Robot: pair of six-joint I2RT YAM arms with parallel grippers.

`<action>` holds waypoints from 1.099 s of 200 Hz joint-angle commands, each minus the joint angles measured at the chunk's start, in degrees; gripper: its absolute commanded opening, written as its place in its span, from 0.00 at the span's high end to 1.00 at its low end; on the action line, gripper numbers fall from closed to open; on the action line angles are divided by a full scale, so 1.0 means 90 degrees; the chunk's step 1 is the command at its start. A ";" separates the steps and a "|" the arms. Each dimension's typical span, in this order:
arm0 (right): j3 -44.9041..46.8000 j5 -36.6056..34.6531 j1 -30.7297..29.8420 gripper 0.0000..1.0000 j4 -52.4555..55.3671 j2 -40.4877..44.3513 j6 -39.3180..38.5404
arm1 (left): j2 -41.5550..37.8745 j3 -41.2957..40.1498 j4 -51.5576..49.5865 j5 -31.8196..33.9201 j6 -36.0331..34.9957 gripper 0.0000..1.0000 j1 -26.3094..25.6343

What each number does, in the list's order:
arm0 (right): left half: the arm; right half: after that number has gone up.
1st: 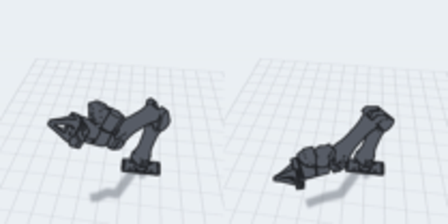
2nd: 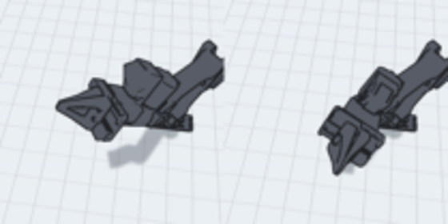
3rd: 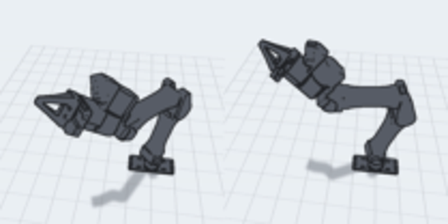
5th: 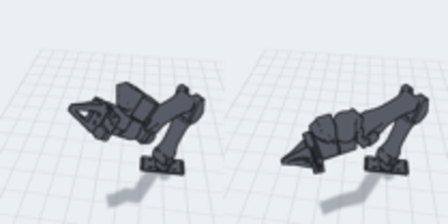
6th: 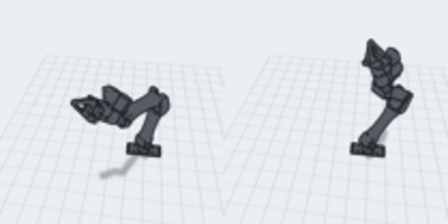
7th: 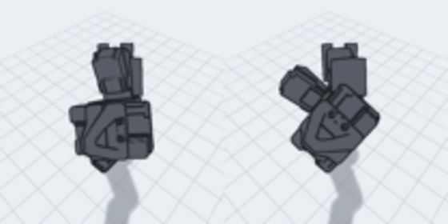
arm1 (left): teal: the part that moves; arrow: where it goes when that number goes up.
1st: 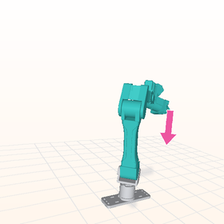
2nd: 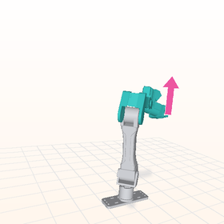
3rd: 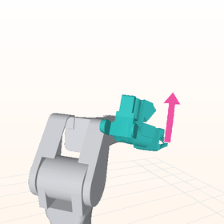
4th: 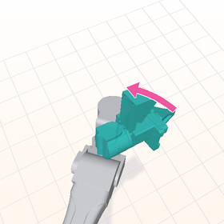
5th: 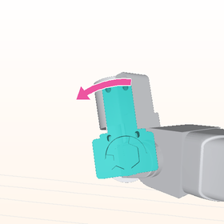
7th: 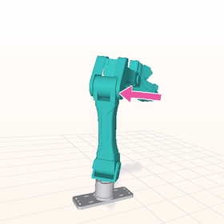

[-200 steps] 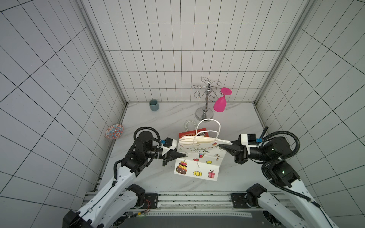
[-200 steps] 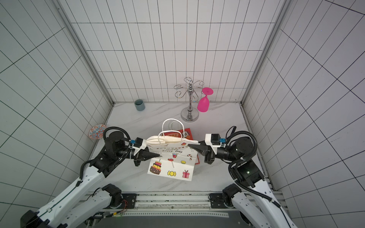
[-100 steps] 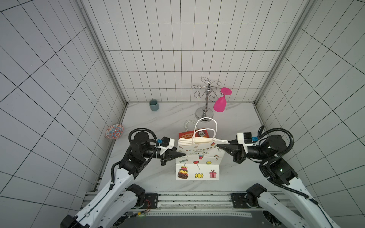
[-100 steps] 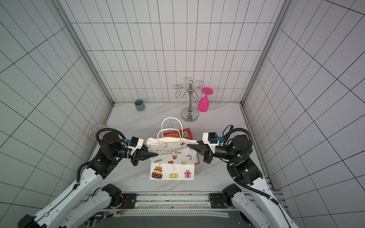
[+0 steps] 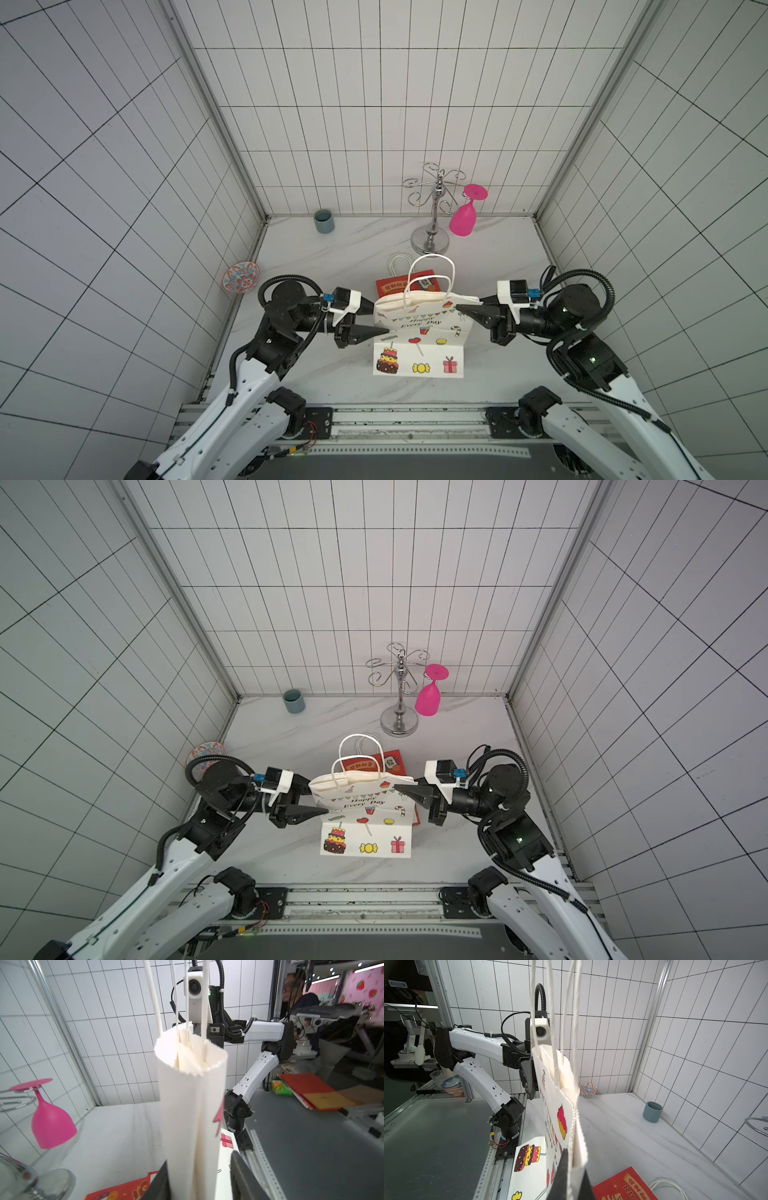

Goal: Put away the paper bag
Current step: Press the paper bag.

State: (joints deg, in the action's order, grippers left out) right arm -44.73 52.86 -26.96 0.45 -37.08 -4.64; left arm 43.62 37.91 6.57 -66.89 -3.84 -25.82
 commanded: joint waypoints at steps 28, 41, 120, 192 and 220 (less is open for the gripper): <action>-0.0223 -0.0056 0.0052 1.00 0.0132 0.0029 -0.0175 | -0.0060 0.0145 0.0303 0.0006 0.0152 1.00 -0.0020; -0.0225 -0.0053 0.0048 1.00 0.0173 0.0043 -0.0194 | -0.0060 0.0153 0.0322 0.0001 0.0155 1.00 -0.0021; -0.0211 0.0005 0.0046 1.00 0.0312 -0.0067 -0.0261 | -0.0115 0.0189 0.0957 0.0196 0.0709 0.74 -0.0019; -0.0206 -0.0015 0.0046 1.00 0.0412 -0.0066 -0.0319 | -0.0151 0.0221 0.1001 0.0291 0.0789 0.49 -0.0036; -0.0205 0.0005 0.0040 1.00 0.0419 -0.0079 -0.0315 | -0.0178 0.0231 0.1046 0.0373 0.0823 0.46 -0.0055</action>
State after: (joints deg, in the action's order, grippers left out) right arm -44.73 52.60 -26.96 3.95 -37.76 -6.55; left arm 42.78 38.28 14.39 -64.64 2.15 -26.02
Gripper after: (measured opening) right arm 0.047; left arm 0.539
